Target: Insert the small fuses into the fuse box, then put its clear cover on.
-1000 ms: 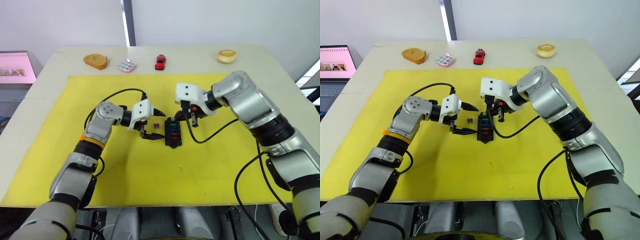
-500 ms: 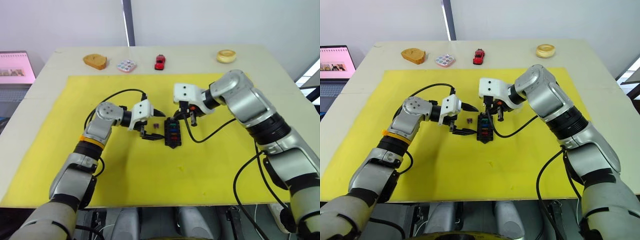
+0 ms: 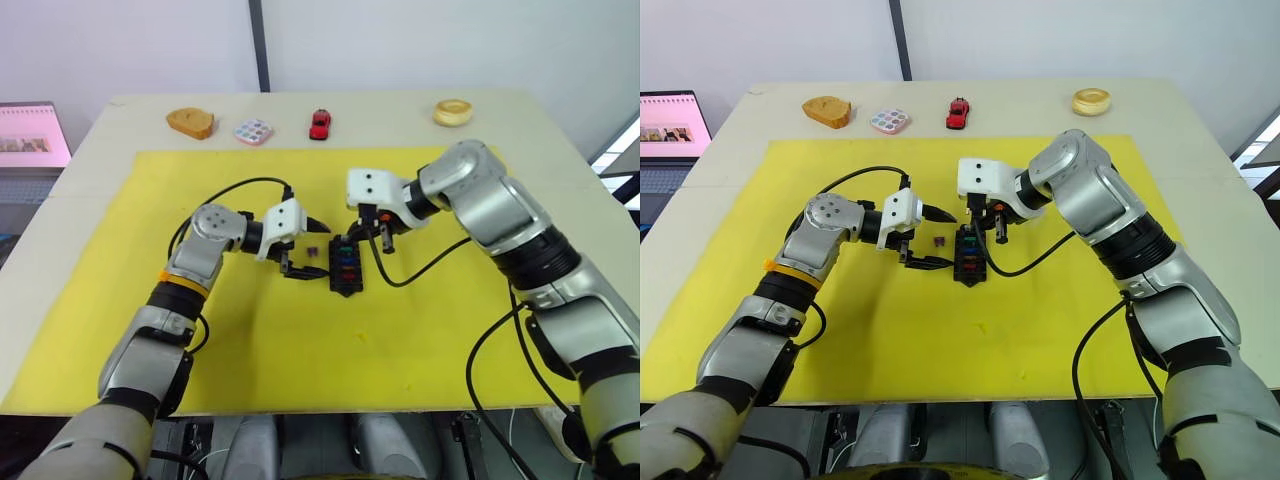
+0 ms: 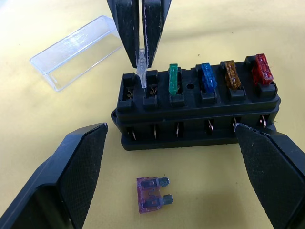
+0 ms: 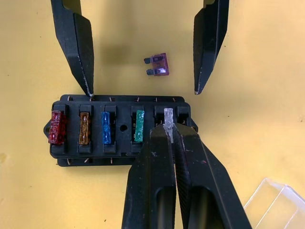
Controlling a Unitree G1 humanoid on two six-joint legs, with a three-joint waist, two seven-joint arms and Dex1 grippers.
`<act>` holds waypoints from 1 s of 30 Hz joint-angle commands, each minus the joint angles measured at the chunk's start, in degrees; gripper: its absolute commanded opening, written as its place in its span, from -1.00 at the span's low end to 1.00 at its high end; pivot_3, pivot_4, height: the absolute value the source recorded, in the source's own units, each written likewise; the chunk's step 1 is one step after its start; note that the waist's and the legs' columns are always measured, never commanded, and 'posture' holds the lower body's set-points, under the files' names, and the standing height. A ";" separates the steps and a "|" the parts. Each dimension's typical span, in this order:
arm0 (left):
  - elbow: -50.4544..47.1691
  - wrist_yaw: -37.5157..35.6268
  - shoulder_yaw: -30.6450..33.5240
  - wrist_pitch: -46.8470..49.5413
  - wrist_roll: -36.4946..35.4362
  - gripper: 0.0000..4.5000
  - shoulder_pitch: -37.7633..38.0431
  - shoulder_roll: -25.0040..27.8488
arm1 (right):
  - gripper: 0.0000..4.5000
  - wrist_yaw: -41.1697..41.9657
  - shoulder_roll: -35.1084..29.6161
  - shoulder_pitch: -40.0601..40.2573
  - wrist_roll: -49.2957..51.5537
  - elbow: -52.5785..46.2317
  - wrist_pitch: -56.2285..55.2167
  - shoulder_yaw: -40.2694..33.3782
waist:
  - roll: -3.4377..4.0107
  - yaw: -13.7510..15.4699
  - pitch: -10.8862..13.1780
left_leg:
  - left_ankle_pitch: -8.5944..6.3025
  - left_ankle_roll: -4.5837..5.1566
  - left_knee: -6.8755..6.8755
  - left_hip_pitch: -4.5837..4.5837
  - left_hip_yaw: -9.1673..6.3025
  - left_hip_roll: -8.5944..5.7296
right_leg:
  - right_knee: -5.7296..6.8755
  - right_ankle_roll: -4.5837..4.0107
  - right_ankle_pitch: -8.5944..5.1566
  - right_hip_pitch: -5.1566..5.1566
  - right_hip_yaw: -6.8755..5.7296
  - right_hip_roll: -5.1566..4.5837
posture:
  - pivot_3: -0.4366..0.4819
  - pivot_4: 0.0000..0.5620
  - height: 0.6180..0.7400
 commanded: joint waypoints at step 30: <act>-1.46 0.48 0.76 -0.62 -0.81 1.00 -0.13 0.71 | -0.99 0.31 1.72 -0.08 -2.00 1.56 2.23 0.90 | 0.00 0.00 0.00 | 0.00 0.00 0.00 0.00 0.00 0.00 | 0.00 0.00 0.00 0.00 0.00 0.00 | -0.05 -0.47 1.00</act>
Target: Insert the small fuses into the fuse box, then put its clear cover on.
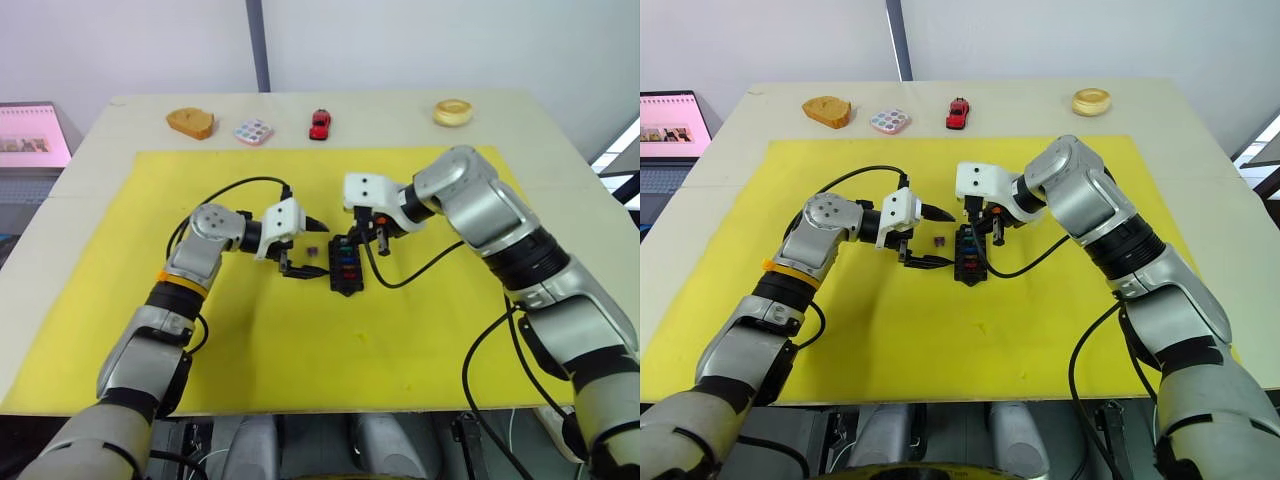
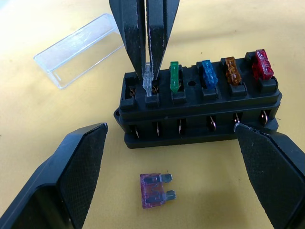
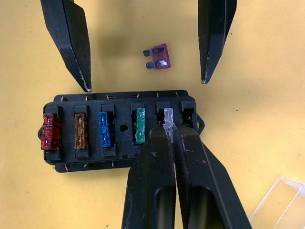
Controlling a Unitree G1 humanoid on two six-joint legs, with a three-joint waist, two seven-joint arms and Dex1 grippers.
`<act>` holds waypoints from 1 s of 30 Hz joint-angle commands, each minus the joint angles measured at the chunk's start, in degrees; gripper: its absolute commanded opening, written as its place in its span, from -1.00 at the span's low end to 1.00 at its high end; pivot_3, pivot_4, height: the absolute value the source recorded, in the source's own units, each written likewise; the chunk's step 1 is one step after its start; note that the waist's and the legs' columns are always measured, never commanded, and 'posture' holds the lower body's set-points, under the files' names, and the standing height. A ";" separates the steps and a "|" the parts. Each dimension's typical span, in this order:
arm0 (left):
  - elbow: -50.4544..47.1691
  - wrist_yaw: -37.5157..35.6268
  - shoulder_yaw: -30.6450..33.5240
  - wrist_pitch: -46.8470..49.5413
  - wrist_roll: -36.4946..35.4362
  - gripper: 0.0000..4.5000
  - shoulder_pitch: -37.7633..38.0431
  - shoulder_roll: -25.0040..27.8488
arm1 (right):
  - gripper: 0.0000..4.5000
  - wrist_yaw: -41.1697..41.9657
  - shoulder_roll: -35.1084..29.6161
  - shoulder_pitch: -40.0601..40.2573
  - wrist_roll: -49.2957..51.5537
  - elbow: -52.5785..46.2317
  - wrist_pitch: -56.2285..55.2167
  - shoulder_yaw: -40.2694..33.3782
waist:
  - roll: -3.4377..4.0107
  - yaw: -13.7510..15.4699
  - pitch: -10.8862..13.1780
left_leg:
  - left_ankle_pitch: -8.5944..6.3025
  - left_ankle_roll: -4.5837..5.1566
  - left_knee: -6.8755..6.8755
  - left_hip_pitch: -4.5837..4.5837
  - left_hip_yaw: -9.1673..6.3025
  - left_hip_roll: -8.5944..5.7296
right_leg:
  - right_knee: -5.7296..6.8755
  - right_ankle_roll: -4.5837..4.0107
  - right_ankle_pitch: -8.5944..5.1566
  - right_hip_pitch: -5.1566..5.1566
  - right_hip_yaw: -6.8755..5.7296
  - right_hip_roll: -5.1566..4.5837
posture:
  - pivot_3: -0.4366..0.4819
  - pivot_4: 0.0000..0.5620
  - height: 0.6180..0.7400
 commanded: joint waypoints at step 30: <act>-1.73 0.10 0.68 -0.61 -0.86 1.00 0.16 0.34 | -0.99 0.56 0.04 2.47 -3.48 -0.86 -2.82 0.86 | -0.01 0.01 -0.01 | 0.00 0.00 0.01 0.08 -0.01 0.00 | 0.00 0.00 0.00 0.09 0.00 0.00 | -0.05 -0.47 1.00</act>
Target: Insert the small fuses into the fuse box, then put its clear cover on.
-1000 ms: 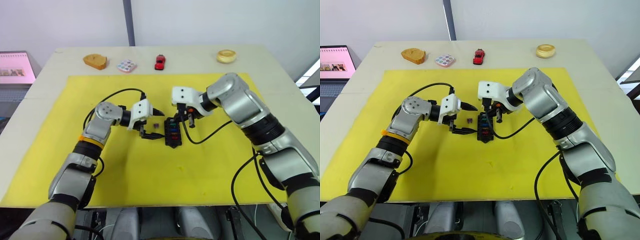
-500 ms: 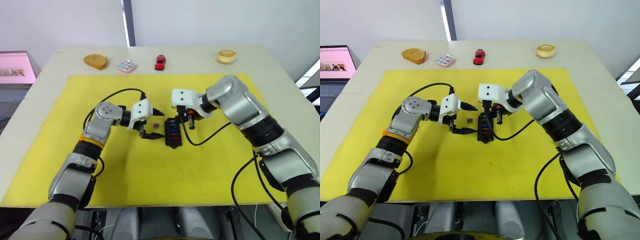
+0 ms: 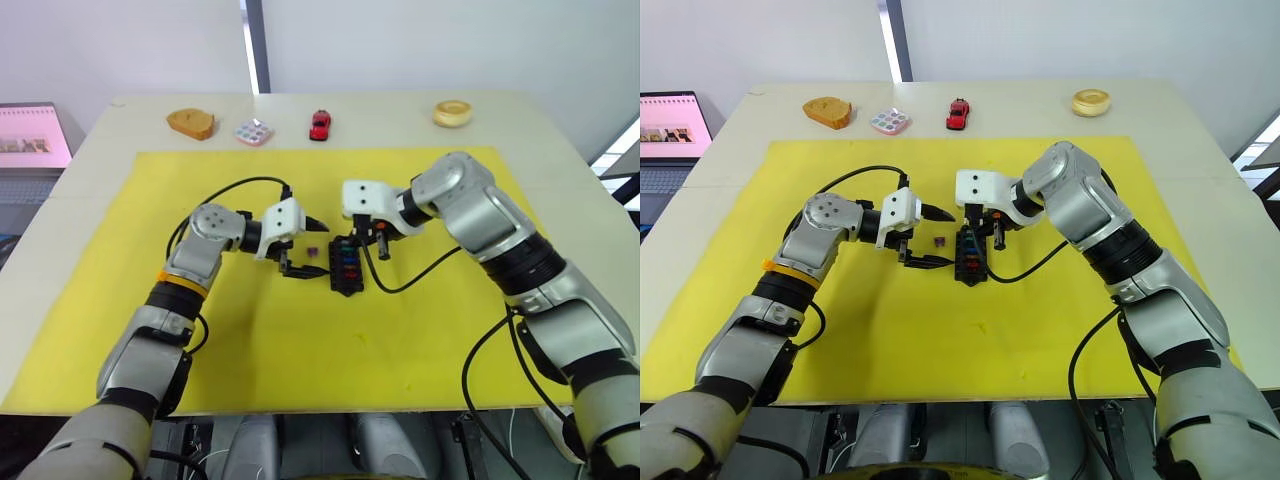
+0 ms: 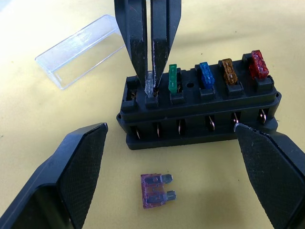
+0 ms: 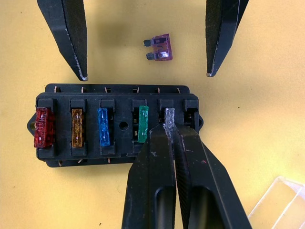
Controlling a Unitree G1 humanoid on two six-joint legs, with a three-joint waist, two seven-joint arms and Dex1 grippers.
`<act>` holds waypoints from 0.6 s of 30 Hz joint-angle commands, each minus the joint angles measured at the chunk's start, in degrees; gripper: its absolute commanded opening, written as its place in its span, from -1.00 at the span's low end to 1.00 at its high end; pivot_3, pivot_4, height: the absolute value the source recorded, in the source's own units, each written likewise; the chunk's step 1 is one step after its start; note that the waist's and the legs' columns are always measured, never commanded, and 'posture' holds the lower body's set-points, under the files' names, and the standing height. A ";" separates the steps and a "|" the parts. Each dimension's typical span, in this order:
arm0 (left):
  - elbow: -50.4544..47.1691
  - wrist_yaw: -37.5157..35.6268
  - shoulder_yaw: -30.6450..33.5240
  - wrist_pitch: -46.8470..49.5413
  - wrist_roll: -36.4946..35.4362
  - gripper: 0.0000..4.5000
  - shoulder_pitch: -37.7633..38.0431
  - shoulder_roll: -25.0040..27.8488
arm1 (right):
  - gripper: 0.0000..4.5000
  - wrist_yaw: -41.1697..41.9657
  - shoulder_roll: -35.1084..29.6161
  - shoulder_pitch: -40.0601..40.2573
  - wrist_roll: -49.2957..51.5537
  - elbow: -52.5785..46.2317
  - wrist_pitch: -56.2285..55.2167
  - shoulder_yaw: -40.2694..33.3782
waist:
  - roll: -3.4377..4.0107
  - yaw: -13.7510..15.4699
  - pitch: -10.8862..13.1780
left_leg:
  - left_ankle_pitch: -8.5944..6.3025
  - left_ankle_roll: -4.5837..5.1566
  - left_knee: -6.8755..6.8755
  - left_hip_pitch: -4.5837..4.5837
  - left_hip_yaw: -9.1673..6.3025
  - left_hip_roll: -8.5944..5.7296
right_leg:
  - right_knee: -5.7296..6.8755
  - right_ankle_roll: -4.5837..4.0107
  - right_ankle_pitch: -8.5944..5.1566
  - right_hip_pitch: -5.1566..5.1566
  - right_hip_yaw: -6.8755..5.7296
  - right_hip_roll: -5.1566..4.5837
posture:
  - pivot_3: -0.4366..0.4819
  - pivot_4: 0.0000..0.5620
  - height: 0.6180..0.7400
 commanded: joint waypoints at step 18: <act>-1.39 0.07 0.68 -0.73 -0.76 1.00 -0.10 0.35 | -0.58 0.04 -0.26 -0.95 0.22 -1.32 0.94 -1.74 | 0.00 0.00 0.00 | 0.00 0.00 0.00 -0.01 0.00 0.00 | 0.00 0.00 0.00 -0.01 0.00 0.00 | -0.05 -0.47 1.00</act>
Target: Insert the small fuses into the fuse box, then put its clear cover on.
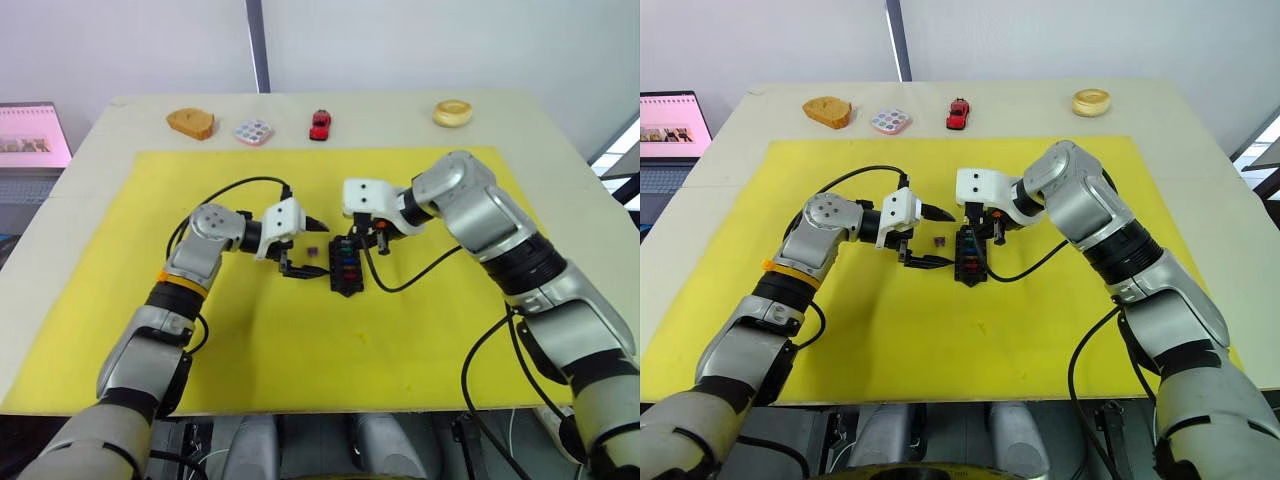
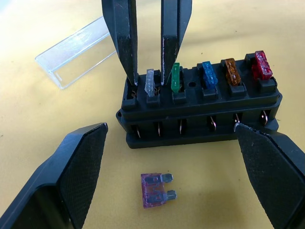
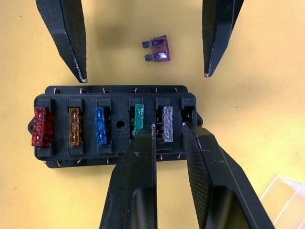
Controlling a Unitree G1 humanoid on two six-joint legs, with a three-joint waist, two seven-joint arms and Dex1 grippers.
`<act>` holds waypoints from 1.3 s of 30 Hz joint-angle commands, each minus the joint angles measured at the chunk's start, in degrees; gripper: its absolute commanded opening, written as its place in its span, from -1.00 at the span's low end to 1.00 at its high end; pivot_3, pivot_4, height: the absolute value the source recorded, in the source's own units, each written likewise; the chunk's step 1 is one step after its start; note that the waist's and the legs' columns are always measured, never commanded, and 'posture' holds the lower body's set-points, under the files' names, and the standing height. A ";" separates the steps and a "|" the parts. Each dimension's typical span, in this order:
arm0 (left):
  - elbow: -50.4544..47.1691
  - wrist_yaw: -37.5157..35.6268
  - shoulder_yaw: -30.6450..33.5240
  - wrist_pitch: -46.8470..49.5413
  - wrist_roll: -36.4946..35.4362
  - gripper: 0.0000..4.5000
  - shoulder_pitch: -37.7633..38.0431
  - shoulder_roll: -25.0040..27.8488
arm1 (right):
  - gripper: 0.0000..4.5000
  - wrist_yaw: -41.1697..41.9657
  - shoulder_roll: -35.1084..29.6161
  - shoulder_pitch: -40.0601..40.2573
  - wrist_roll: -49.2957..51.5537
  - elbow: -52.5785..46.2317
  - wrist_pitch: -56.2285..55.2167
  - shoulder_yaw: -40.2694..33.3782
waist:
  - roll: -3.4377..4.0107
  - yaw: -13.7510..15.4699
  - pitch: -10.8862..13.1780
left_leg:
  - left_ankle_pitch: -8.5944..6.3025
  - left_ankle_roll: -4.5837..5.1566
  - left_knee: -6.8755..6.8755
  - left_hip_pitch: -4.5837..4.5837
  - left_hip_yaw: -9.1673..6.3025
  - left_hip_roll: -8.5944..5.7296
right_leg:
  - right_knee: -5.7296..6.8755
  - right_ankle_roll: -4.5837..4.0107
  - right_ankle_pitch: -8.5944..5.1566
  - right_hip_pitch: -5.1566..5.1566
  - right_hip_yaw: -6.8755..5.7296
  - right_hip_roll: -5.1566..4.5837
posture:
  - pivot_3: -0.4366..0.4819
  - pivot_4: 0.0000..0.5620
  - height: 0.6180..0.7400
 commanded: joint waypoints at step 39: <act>-1.19 0.12 0.78 -0.94 -0.74 1.00 -0.27 0.56 | -0.97 -0.86 -0.81 0.37 7.26 -6.06 4.19 -5.65 | 0.00 0.01 0.00 | 0.00 0.00 -0.01 -0.03 0.00 0.00 | 0.00 0.00 0.00 -0.03 0.00 0.00 | -0.05 -0.47 1.00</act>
